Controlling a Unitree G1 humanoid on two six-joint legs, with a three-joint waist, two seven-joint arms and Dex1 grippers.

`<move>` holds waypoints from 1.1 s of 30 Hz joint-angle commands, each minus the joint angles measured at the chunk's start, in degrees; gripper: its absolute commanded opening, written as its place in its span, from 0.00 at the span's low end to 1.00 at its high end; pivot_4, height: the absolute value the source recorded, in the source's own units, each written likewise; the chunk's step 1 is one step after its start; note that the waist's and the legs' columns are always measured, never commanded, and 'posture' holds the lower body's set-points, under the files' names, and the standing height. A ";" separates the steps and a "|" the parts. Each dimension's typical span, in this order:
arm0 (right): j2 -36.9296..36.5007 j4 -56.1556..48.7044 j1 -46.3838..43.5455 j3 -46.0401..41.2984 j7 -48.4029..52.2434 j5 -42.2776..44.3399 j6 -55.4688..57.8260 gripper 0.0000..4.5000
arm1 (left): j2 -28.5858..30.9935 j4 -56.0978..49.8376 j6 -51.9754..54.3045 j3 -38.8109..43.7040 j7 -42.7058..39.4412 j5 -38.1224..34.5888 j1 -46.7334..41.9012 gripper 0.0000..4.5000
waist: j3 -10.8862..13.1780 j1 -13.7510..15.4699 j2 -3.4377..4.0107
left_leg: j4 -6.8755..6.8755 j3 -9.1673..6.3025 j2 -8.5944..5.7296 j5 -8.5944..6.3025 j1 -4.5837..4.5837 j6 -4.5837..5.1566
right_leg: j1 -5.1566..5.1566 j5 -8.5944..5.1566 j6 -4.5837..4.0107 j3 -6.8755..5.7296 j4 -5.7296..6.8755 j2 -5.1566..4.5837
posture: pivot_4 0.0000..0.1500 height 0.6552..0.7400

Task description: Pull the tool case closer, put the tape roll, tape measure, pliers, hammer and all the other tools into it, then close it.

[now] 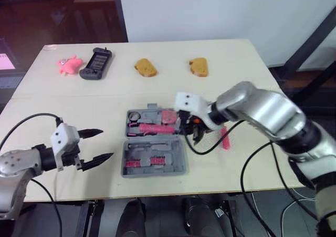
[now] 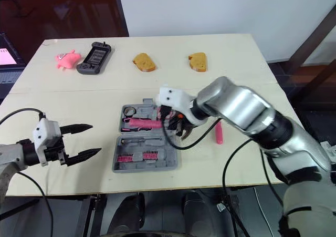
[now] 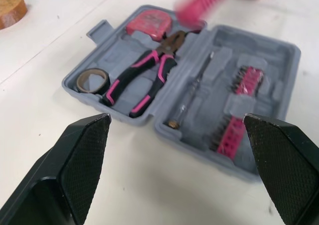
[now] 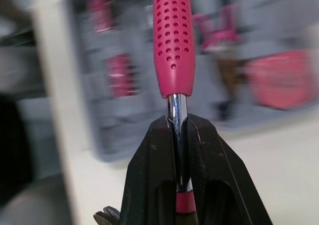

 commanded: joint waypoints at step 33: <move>18.74 20.46 1.24 13.12 2.75 -20.50 -17.21 0.02 | 0.24 -8.00 1.71 10.20 -7.00 -6.76 16.50 1.00 | -0.03 -1.32 -0.06 | 0.12 -0.03 0.02 0.02 -0.33 -0.03 | -0.40 0.13 0.07 -0.01 0.23 0.06 | 1.00 1.00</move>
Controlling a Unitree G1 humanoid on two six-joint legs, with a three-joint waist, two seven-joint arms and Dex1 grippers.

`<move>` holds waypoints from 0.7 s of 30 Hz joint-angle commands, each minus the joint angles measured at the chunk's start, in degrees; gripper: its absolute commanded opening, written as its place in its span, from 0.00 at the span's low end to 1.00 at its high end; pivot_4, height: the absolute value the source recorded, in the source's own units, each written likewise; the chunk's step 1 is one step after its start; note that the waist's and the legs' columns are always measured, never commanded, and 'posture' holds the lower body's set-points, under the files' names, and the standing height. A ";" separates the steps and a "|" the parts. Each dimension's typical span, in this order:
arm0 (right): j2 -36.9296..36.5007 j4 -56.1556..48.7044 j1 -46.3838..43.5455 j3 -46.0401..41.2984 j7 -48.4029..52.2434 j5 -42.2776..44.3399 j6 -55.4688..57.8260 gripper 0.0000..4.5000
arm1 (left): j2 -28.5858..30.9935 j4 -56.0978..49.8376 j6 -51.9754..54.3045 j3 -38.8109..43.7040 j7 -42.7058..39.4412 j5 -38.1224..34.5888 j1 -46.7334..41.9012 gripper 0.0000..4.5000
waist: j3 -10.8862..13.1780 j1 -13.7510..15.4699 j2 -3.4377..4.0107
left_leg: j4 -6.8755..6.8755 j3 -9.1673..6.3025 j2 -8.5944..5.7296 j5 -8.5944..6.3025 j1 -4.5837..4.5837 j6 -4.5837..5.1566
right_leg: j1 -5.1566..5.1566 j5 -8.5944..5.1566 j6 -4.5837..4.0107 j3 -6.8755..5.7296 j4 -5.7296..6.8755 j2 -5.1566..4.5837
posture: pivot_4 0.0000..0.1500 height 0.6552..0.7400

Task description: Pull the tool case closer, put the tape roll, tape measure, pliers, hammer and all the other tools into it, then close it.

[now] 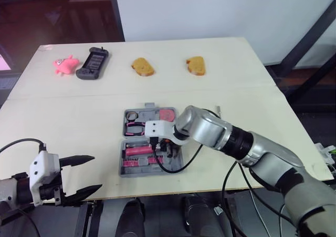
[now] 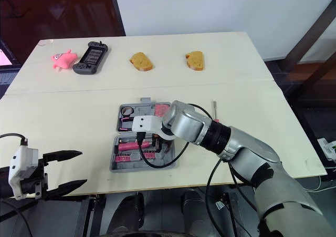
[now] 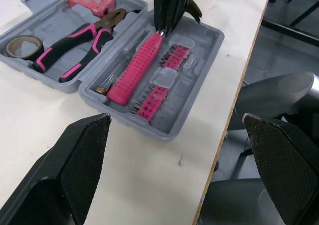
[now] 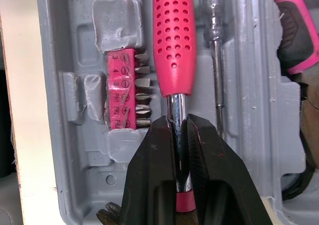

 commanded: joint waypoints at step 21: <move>6.55 4.65 -0.45 -1.83 1.12 -3.46 -1.51 0.02 | 0.09 -2.20 -0.21 1.36 1.07 0.50 0.72 1.00 | 0.00 -0.31 0.00 | 0.00 -0.02 0.00 0.00 0.01 0.00 | 0.00 0.02 0.03 -0.01 0.06 0.01 | 1.00 1.00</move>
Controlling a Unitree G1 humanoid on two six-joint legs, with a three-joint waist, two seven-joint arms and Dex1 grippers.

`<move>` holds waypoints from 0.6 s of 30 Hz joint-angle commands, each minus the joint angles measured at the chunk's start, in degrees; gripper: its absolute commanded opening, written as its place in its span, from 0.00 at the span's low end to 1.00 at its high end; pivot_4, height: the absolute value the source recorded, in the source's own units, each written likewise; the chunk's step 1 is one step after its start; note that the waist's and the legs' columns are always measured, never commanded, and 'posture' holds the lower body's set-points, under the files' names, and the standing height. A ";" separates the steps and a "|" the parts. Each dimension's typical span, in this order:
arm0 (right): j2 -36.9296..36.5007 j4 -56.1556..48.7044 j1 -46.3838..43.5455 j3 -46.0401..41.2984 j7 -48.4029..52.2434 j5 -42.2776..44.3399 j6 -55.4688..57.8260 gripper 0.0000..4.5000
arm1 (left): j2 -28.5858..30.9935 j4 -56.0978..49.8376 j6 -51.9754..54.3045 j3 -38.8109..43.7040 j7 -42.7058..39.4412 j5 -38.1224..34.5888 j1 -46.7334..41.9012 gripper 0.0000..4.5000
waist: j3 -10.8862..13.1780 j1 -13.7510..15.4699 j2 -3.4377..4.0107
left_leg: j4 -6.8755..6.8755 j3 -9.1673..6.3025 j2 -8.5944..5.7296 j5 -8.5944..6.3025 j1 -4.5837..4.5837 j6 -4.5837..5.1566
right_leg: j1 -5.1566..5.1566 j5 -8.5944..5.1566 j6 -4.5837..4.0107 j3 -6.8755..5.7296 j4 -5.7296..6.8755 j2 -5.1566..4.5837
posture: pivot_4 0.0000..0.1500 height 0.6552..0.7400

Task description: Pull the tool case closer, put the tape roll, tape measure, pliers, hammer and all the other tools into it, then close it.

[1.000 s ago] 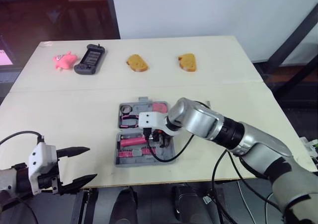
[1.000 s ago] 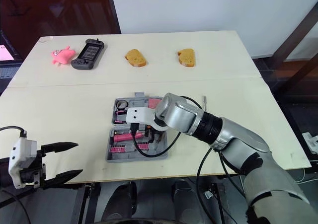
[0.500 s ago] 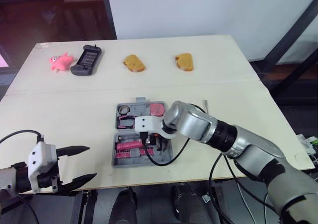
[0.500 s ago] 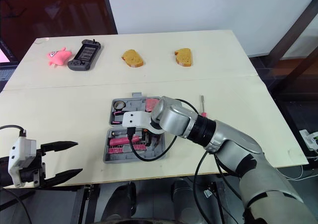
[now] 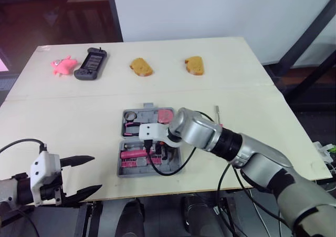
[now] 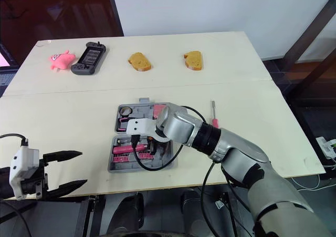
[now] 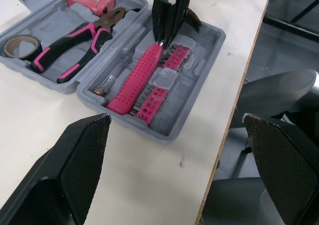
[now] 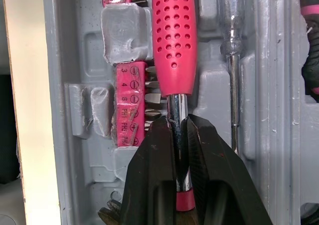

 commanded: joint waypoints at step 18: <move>-5.77 -14.88 0.02 -16.30 1.44 3.76 0.90 0.43 | 0.42 -0.45 0.38 0.63 -0.10 -0.65 -1.55 1.00 | -0.01 0.15 -0.01 | 0.03 -0.01 -0.01 0.00 0.00 0.00 | 0.02 0.02 0.03 -0.01 0.05 -0.02 | 1.00 1.00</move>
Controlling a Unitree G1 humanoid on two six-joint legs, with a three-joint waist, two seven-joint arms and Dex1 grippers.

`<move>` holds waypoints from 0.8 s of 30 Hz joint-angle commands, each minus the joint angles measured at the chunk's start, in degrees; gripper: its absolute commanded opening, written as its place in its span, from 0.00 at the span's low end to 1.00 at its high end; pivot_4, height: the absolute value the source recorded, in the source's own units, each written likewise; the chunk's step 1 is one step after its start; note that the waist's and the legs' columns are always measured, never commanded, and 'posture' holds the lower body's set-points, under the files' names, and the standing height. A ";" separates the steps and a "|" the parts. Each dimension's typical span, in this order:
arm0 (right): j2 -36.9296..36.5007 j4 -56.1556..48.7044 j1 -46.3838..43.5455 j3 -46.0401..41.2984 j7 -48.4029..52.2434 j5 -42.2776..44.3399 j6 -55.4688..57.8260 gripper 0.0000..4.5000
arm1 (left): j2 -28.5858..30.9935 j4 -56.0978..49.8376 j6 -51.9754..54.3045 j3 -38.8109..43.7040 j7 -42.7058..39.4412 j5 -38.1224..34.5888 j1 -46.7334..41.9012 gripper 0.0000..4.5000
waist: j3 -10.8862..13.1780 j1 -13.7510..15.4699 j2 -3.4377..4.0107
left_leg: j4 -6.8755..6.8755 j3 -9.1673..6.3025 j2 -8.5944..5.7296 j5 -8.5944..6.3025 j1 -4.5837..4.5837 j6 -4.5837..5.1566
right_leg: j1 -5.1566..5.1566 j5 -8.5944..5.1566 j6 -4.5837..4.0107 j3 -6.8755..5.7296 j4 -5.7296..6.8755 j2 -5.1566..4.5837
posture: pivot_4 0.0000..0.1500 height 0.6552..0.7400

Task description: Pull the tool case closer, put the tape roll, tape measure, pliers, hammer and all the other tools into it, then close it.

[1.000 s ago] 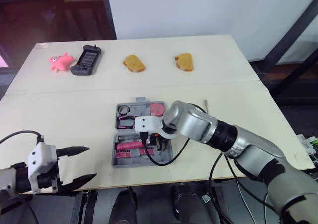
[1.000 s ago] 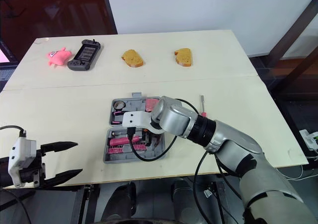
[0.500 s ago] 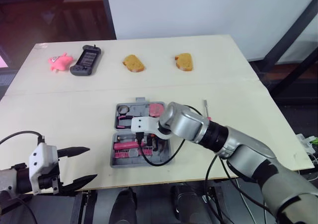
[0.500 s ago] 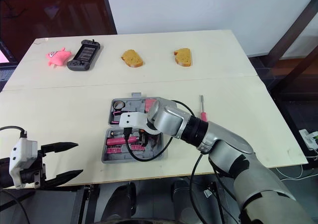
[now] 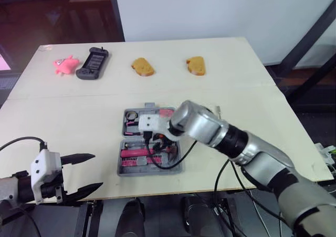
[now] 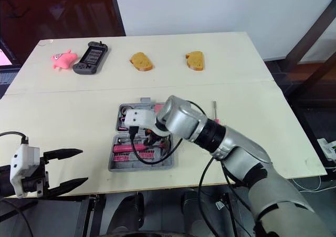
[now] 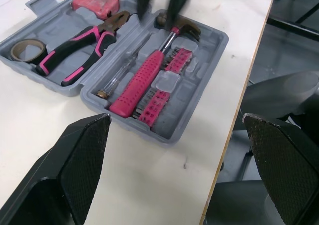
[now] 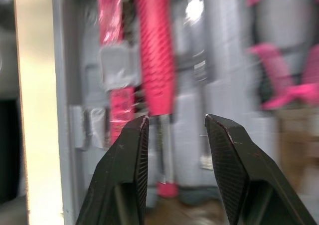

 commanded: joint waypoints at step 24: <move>6.14 8.14 20.76 -9.81 -2.29 0.60 -30.93 0.01 | 0.75 3.24 0.48 -1.01 -2.58 -0.51 -5.38 1.00 | -0.04 -0.08 -0.07 | -0.01 -0.01 0.01 0.01 0.15 0.00 | 0.14 0.02 0.03 0.00 0.04 0.03 | 1.00 1.00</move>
